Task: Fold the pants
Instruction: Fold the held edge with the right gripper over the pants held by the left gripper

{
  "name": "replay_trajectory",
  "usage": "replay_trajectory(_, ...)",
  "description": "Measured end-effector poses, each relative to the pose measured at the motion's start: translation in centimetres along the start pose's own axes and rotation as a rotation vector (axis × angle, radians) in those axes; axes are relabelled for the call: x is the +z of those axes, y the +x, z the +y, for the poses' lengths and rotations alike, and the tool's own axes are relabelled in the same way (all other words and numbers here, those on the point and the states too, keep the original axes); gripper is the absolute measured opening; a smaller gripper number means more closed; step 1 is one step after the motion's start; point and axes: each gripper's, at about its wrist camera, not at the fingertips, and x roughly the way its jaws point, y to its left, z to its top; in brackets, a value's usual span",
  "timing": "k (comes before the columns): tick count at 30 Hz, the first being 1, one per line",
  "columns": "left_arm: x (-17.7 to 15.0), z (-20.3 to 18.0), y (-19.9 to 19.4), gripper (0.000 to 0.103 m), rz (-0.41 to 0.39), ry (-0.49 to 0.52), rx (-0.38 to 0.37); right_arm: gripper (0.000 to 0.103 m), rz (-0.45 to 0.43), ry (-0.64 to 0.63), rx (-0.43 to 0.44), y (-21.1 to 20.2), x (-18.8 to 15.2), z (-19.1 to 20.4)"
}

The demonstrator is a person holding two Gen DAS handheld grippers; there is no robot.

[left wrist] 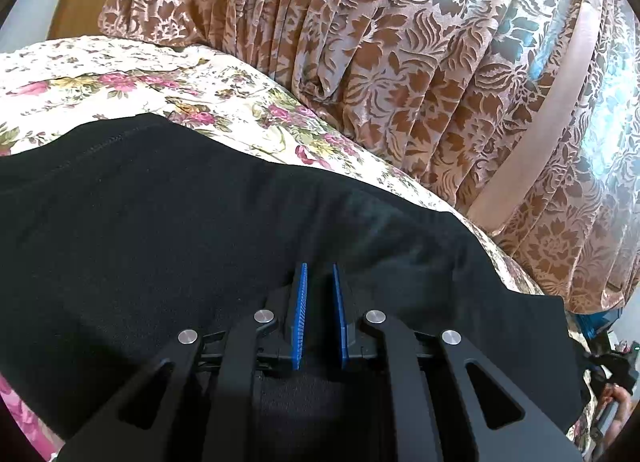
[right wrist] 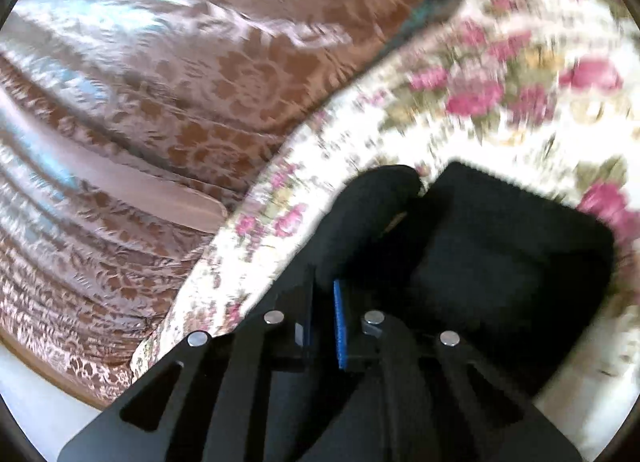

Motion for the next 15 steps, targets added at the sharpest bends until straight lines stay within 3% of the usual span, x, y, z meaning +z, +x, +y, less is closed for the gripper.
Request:
replay_trajectory(4, 0.0, 0.0, 0.0, 0.012, 0.0, -0.001, -0.002, 0.007, -0.054, -0.039, -0.008, -4.0, -0.4, 0.2)
replay_trajectory(7, 0.0, 0.0, 0.0, 0.012, 0.0, -0.001, -0.001, 0.006, -0.063, -0.039, -0.07, -5.6, -0.9, -1.2)
replay_trajectory(12, 0.0, -0.1, 0.0, 0.012, -0.001, -0.002, 0.001, 0.006, 0.007, 0.101, -0.156, -4.9, -2.9, -5.8)
replay_trajectory(15, 0.0, -0.1, 0.0, 0.012, -0.002, -0.002, 0.0, 0.006, 0.004, 0.158, -0.154, -4.8, -3.7, -6.9)
